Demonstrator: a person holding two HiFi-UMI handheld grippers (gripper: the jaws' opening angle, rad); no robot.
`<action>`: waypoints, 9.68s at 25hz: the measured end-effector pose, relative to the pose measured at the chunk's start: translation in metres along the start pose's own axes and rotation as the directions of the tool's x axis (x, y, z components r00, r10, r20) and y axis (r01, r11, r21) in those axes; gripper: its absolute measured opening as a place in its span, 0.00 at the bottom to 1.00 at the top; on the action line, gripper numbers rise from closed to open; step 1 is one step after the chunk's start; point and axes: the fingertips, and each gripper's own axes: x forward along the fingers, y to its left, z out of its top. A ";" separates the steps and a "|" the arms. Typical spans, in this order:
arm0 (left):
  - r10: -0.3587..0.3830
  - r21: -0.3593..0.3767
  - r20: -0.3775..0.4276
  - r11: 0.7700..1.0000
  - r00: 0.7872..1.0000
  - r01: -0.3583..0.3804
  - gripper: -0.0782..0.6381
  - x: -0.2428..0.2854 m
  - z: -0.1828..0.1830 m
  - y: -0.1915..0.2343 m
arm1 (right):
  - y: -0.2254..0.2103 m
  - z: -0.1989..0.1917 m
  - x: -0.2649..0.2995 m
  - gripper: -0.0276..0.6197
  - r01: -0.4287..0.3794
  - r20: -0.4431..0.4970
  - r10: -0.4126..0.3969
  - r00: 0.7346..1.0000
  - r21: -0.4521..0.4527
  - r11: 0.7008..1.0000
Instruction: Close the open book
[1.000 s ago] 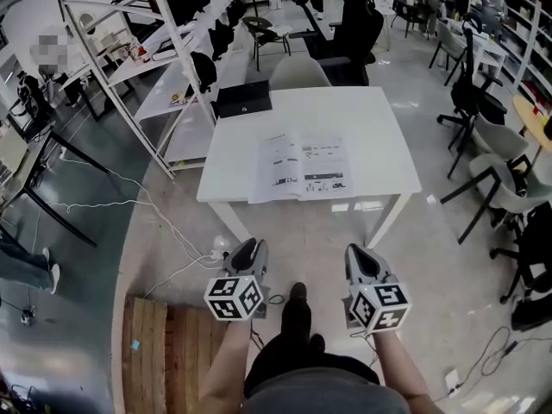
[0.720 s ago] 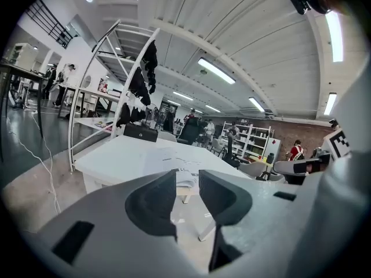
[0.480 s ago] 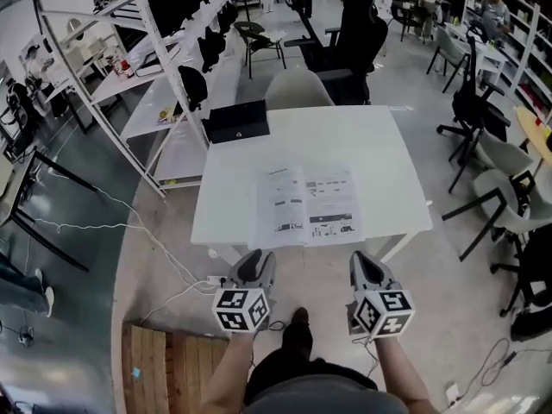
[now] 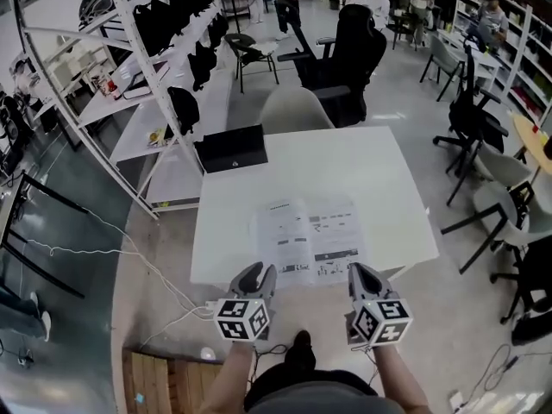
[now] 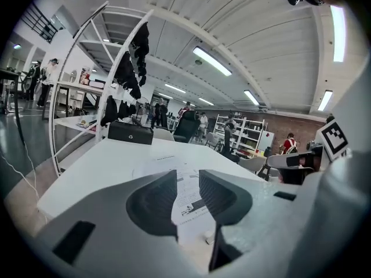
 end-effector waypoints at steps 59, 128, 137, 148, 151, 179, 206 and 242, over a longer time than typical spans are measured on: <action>0.295 -0.499 -0.153 0.801 0.943 -0.332 0.30 -0.039 -0.111 0.072 | 0.022 -0.031 0.093 0.05 -0.240 -0.300 0.197 0.933 -0.115 0.964; -0.048 -0.451 0.019 0.891 0.999 0.051 0.15 0.007 -0.022 0.004 | -0.028 -0.034 0.052 0.05 -0.058 -0.253 0.035 0.967 -0.083 0.995; -0.136 -0.403 0.027 0.905 0.990 0.135 0.15 0.024 -0.011 -0.027 | -0.046 -0.037 0.034 0.05 0.001 -0.234 -0.015 0.972 -0.060 0.998; -0.271 -0.330 -0.015 0.910 0.962 0.251 0.14 0.054 -0.008 -0.072 | -0.074 -0.036 0.015 0.05 0.096 -0.206 -0.100 0.973 -0.029 0.995; -0.322 -0.314 -0.029 0.902 0.946 0.297 0.14 0.064 -0.009 -0.090 | -0.082 -0.036 0.010 0.05 0.120 -0.199 -0.121 0.972 -0.016 0.993; -0.462 -0.107 -0.288 0.886 0.839 0.451 0.14 0.117 -0.060 -0.191 | -0.133 -0.040 -0.031 0.05 0.266 -0.176 -0.252 0.952 0.061 0.962; -0.465 -0.053 -0.475 0.862 0.747 0.503 0.14 0.130 -0.100 -0.216 | -0.136 -0.046 -0.045 0.05 0.306 -0.179 -0.291 0.940 0.062 0.950; -0.378 0.045 -0.533 0.881 0.757 0.471 0.27 0.103 -0.112 -0.205 | -0.137 -0.051 -0.053 0.05 0.293 -0.170 -0.278 0.945 0.072 0.953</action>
